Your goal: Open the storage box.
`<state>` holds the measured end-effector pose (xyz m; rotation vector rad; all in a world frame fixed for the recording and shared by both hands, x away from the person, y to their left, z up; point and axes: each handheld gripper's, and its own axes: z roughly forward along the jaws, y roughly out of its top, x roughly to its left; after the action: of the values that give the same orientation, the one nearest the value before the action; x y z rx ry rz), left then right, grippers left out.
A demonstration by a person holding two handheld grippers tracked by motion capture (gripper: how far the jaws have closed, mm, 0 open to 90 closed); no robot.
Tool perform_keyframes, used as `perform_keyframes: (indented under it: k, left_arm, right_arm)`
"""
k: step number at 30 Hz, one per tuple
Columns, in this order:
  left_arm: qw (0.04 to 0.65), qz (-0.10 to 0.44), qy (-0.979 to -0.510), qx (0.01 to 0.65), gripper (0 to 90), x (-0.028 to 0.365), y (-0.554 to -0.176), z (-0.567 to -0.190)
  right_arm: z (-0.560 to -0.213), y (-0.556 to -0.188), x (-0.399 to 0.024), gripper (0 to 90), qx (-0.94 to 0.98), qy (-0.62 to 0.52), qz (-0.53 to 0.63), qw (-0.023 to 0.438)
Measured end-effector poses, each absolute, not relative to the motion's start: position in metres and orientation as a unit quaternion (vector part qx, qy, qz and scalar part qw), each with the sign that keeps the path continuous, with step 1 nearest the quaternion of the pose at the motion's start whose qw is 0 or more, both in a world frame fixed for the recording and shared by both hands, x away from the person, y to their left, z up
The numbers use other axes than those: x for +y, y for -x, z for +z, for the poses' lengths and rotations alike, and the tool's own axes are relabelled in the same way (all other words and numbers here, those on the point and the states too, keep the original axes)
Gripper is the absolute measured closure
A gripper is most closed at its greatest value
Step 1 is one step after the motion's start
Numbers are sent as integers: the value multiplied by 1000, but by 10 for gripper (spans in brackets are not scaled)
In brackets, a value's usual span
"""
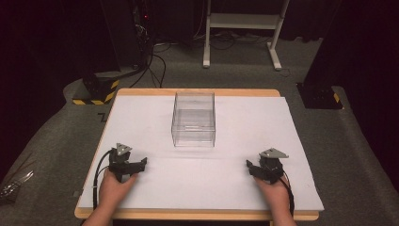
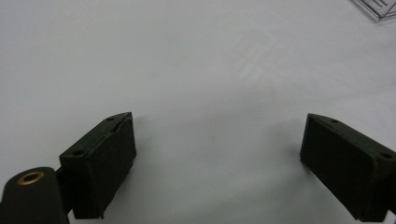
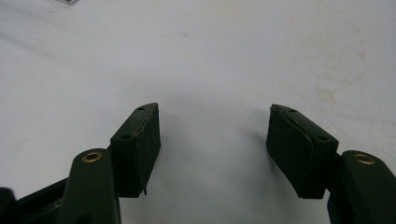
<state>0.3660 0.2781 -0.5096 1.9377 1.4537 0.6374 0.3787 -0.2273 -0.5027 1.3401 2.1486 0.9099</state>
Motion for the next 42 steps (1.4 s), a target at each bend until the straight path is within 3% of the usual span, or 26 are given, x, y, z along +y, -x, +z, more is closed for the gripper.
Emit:
perform_keyframes:
  k: [27, 42]
  left_arm:
    - [313, 242, -734, 551, 108, 278, -366, -510]
    - [313, 241, -734, 552, 108, 278, -366, -510]
  right_arm:
    - [-490, -369, -224, 407, 766, -460, 372, 251]
    - [-476, -362, -202, 453, 769, -421, 410, 251]
